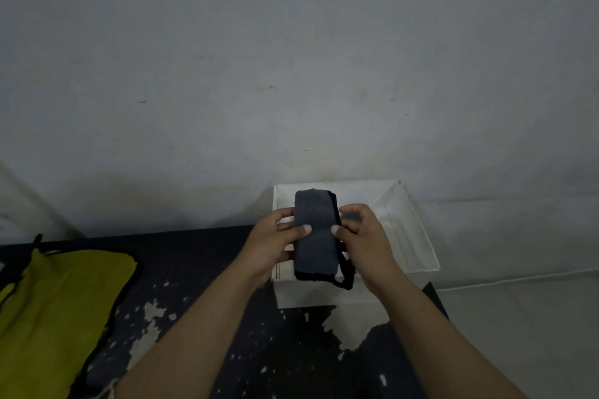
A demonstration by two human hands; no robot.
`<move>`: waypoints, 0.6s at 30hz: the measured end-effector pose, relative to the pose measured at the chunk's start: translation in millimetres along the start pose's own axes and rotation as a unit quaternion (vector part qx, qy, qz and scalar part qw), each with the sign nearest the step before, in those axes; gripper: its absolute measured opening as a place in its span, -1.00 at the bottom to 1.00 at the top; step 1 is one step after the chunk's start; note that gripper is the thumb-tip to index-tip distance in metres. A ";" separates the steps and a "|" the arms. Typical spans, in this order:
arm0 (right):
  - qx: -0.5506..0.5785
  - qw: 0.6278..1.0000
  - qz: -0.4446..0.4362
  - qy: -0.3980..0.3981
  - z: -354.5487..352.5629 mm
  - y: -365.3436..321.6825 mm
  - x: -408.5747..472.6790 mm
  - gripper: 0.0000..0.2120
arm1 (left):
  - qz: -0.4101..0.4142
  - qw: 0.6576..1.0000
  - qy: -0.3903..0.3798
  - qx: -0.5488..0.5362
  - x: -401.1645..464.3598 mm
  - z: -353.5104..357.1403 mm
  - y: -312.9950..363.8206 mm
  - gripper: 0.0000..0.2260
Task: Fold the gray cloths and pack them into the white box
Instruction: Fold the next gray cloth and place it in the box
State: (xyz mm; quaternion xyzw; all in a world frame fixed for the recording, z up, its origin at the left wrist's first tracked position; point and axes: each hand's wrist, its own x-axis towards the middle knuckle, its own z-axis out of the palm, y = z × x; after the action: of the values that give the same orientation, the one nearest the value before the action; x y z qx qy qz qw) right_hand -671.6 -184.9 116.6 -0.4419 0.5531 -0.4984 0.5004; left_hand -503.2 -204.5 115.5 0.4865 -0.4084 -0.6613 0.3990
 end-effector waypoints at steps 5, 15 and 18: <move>-0.012 0.999 0.038 -0.032 -22.4 0.9 47.5 -0.75 | 0.005 0.999 0.016 0.029 42.7 17.5 -1.8 -0.77; 0.026 0.986 0.166 -0.023 -38.6 43.3 116.0 -0.73 | 0.053 0.977 0.088 0.188 109.0 38.3 -33.5 -0.53; 0.025 0.976 0.213 -0.027 -37.9 63.4 124.8 -0.68 | 0.045 0.971 0.086 0.219 120.0 39.9 -48.4 -0.52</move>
State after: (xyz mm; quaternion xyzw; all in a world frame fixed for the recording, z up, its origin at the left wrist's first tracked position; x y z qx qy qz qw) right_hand -722.2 -296.9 39.5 -0.3147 0.6080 -0.3817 0.6209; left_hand -573.2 -292.6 40.1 0.5980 -0.5289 -0.4928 0.3460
